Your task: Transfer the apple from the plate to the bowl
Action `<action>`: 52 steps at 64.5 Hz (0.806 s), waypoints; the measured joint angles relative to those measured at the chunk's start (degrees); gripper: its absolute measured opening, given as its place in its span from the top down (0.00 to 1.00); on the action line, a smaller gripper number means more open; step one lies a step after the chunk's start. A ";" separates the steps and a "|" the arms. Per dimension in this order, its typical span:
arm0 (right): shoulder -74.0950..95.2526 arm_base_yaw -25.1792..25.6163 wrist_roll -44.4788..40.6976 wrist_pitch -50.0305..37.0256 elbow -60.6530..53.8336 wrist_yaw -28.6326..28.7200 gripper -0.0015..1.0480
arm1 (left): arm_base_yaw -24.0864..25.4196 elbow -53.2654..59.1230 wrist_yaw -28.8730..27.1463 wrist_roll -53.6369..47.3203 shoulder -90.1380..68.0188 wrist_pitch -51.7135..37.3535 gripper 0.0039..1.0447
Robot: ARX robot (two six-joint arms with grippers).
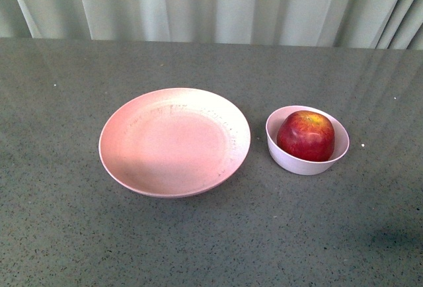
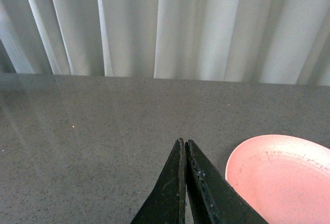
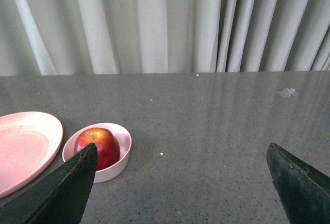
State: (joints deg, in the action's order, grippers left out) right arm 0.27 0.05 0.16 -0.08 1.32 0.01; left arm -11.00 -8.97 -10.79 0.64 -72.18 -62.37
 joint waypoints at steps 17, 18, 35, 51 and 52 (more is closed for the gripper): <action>0.00 0.00 0.00 0.00 0.00 0.00 0.09 | 3.82 4.79 3.96 -0.02 12.81 7.98 0.99; 0.00 0.00 0.00 0.00 0.00 -0.02 0.09 | 4.09 5.05 4.22 -0.02 13.73 8.66 0.99; 0.00 0.00 0.00 0.00 0.00 -0.04 0.09 | 10.38 7.54 10.36 -0.13 27.17 19.52 0.99; 0.00 0.00 0.00 0.00 0.00 -0.02 0.09 | 10.78 8.11 10.78 -0.17 37.70 28.74 0.99; 0.00 0.00 0.00 0.00 0.00 0.00 0.09 | 10.78 8.11 10.78 -0.17 38.12 29.11 0.99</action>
State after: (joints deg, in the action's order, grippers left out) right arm 0.27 0.05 0.16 -0.08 1.32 0.01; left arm -0.23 -0.86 -0.01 0.47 -34.06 -33.26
